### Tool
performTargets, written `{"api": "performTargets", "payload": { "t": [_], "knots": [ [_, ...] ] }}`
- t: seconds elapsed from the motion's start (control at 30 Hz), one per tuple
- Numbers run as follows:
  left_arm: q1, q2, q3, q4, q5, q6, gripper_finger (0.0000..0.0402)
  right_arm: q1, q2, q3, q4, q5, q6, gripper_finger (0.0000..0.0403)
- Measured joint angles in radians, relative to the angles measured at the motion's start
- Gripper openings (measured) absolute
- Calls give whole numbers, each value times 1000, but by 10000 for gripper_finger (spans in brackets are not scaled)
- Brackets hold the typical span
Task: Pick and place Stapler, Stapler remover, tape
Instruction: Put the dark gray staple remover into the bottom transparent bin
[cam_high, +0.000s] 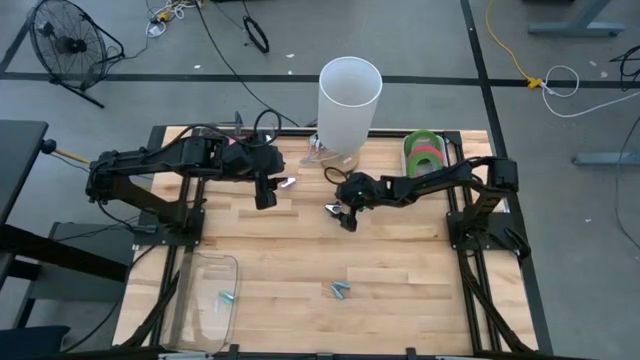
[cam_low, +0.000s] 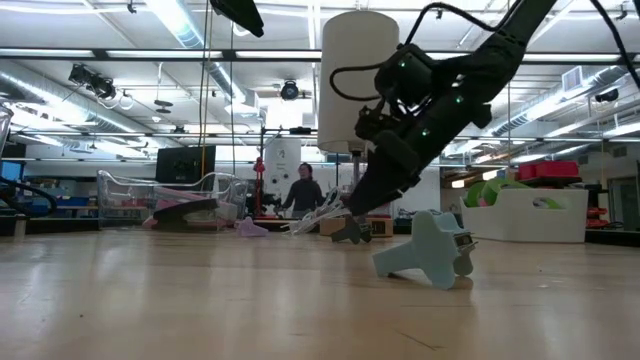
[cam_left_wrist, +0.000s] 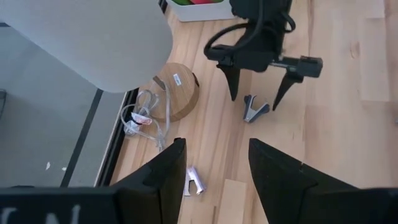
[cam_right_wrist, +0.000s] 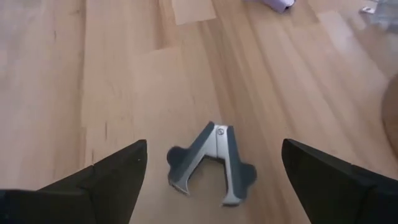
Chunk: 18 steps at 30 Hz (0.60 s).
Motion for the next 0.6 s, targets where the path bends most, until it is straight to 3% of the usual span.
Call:
{"api": "performTargets", "payload": {
  "t": [0.6],
  "knots": [
    [0, 0, 0, 0, -23, 1, 177, 2, 85, 0, 35, 26, 44, 371]
  ]
}}
